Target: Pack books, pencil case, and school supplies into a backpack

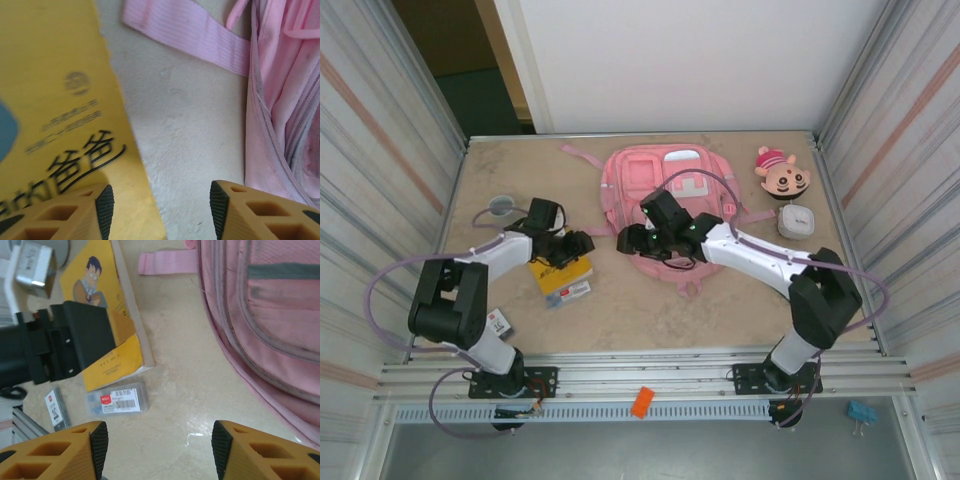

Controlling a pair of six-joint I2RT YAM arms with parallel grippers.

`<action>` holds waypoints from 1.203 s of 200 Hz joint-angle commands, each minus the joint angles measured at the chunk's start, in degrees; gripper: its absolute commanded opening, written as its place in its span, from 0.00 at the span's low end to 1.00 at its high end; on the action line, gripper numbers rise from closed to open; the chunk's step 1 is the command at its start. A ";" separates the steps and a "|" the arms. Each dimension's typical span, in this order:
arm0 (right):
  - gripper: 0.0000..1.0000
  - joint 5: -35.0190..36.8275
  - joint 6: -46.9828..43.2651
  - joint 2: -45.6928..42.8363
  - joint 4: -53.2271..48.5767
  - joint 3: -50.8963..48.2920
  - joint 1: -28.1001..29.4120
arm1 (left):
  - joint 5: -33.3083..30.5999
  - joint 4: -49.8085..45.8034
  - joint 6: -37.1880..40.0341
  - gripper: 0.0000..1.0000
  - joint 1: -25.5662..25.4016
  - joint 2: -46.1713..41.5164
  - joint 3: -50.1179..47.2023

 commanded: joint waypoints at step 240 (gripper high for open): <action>0.14 -6.93 -15.77 40.35 -15.72 33.57 5.80 | 0.45 -9.23 6.35 0.56 23.29 -16.72 -13.92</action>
